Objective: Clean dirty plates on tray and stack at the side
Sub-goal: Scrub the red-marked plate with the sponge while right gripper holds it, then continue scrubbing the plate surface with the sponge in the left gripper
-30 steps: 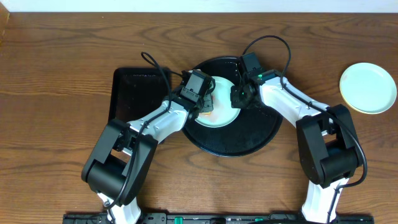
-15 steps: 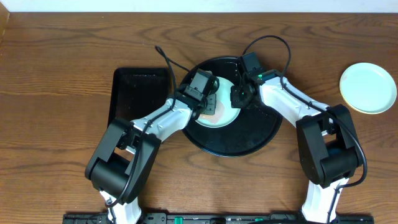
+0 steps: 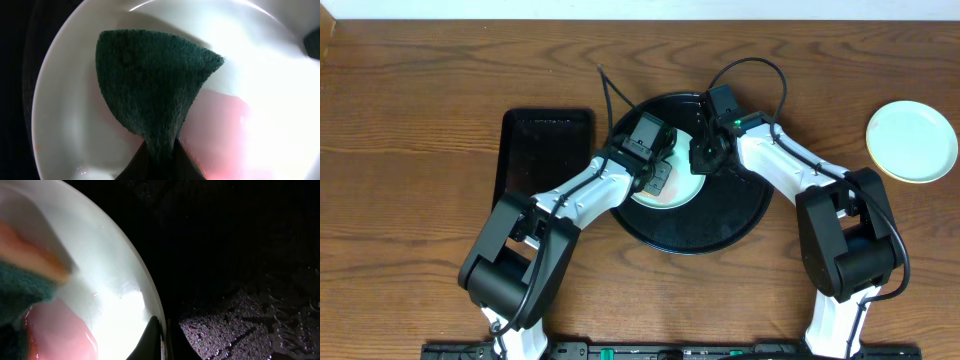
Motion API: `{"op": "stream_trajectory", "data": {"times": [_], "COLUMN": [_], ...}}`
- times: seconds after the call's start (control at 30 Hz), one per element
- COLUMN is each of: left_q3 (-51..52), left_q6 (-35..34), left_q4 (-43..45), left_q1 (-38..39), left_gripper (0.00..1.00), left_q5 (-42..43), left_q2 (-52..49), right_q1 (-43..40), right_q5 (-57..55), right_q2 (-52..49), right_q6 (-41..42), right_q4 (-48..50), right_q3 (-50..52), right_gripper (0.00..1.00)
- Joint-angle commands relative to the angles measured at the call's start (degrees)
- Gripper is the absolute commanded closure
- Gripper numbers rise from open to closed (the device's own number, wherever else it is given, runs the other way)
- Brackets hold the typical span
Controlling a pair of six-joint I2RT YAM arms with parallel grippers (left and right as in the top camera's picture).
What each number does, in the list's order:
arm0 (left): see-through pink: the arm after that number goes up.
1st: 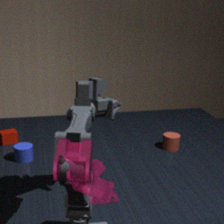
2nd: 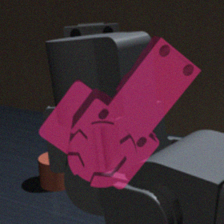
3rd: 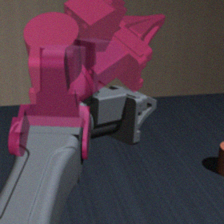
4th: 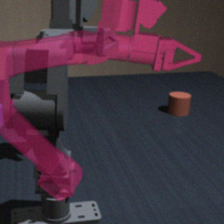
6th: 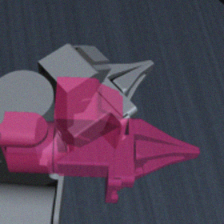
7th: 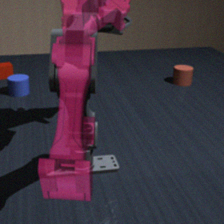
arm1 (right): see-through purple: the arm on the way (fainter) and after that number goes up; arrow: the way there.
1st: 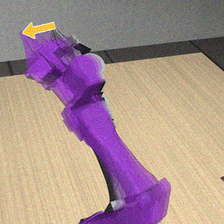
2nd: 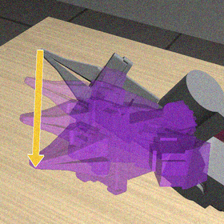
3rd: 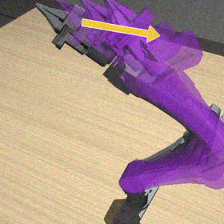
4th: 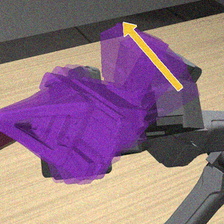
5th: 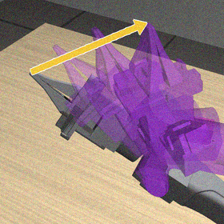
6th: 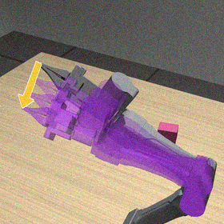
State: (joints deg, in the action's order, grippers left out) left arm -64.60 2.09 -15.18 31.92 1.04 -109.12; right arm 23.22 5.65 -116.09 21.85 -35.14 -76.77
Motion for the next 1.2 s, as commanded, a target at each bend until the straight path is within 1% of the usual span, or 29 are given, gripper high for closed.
{"op": "stream_trajectory", "data": {"times": [0.0,0.07,0.17,0.4,0.53,0.9,1.07,1.17], "left_q3": [2.1,2.1,2.1,2.1,2.1,2.1,2.1,2.1], "left_q6": [6.1,6.4,7.8,7.7,7.7,7.8,7.7,5.1], "left_q4": [-3.0,-3.2,-4.1,-4.3,-5.7,-2.7,0.0,1.7], "left_q1": [1.3,1.2,1.3,1.3,1.3,0.1,-1.9,-4.0], "left_gripper": [0.93,0.93,0.93,0.93,0.93,0.93,0.93,0.92], "left_q5": [1.4,-0.2,-0.2,-0.1,3.3,3.1,0.6,-3.7], "left_q2": [-2.1,-2.1,-1.6,1.5,1.5,-0.8,-1.8,-1.8], "right_q1": [1.6,1.6,1.6,1.6,1.6,1.6,1.6,1.6], "right_q5": [1.3,1.3,1.2,1.2,1.2,1.2,1.2,1.2], "right_q2": [-2.8,-2.8,-2.8,-2.8,-2.8,-2.8,-2.8,-2.8], "right_q6": [-0.9,-0.9,-0.9,-0.9,-0.9,-0.9,-0.9,-0.9], "right_q4": [-1.0,-1.1,-1.0,-0.9,-0.9,-0.9,-1.2,-1.3], "right_q3": [1.1,1.1,1.1,1.1,1.1,1.1,1.1,1.1], "right_gripper": [0.99,0.99,0.99,0.99,0.99,0.99,0.99,0.99]}}
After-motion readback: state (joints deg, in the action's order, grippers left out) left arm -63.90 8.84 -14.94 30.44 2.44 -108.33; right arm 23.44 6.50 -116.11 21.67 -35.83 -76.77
